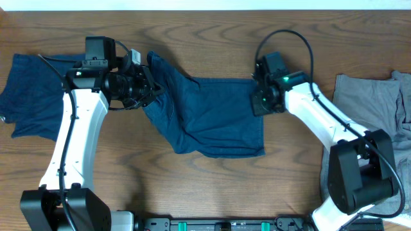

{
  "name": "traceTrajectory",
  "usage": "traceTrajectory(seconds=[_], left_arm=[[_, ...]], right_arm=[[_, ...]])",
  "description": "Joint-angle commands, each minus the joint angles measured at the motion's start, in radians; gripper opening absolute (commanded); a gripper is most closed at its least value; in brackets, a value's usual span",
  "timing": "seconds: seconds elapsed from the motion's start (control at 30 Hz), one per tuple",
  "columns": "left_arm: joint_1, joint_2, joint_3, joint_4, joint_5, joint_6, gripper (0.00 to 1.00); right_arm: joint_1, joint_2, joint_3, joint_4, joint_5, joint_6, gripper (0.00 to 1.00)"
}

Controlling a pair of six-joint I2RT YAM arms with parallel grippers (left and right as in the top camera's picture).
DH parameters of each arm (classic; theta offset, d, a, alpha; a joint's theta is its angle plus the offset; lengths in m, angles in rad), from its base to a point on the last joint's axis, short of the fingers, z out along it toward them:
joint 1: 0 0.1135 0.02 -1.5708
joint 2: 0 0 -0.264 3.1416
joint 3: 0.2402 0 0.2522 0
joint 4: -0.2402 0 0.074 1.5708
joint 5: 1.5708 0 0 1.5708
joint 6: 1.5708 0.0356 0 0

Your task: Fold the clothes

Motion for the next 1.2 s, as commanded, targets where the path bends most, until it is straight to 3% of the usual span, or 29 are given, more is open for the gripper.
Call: traceTrajectory(seconds=[0.0,0.37,0.57,0.73,0.87,1.17], left_arm=[[0.003,-0.021,0.024,-0.004,0.021,0.002,0.06],[-0.111,-0.021,0.024,0.012,0.021,0.0,0.06],[-0.237,-0.021,0.024,0.064,0.021,-0.12,0.06],[-0.353,-0.021,0.024,0.202,0.017,-0.192,0.06],[-0.433,-0.02,0.024,0.243,-0.09,-0.273,0.06],[-0.583,0.002,0.012,0.24,-0.274,-0.293,0.06]], right_arm=[[-0.013,0.021,-0.069,0.008,0.014,0.006,0.03],[-0.009,0.021,-0.274,0.257,-0.109,0.008,0.06],[0.007,0.021,-0.296,0.289,-0.113,0.026,0.06],[0.016,0.021,-0.296,0.287,-0.114,0.026,0.06],[0.019,0.021,-0.296,0.28,-0.114,0.026,0.06],[0.02,0.021,-0.296,0.264,-0.113,0.026,0.06]])
